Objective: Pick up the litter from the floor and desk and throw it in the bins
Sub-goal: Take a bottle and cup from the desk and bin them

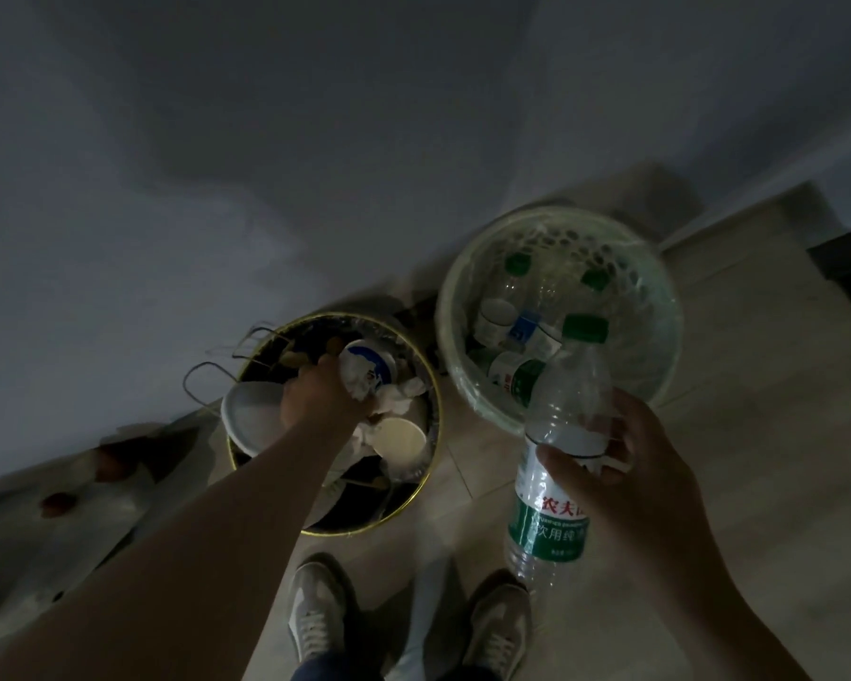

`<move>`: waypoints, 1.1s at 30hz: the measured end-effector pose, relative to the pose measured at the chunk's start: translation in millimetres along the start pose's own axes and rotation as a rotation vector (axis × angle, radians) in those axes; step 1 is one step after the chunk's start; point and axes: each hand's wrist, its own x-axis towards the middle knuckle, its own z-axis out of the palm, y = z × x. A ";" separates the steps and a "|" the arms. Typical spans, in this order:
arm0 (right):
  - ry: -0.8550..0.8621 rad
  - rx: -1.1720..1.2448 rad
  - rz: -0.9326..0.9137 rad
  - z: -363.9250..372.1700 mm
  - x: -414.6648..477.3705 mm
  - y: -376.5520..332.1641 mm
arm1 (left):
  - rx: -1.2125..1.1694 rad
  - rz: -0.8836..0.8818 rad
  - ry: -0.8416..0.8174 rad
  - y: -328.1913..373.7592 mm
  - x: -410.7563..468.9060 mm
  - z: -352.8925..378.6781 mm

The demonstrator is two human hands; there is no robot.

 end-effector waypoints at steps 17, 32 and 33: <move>0.239 -0.074 -0.167 9.7 103.0 -48.5 | 0.118 0.219 0.005 -16.8 -5.4 -39.7; 0.426 0.022 -0.186 23.4 111.7 -53.3 | 0.196 0.369 0.002 1.5 -33.7 -66.2; 0.382 0.010 -0.161 23.5 110.6 -51.4 | 0.190 0.370 -0.001 2.0 -35.4 -66.6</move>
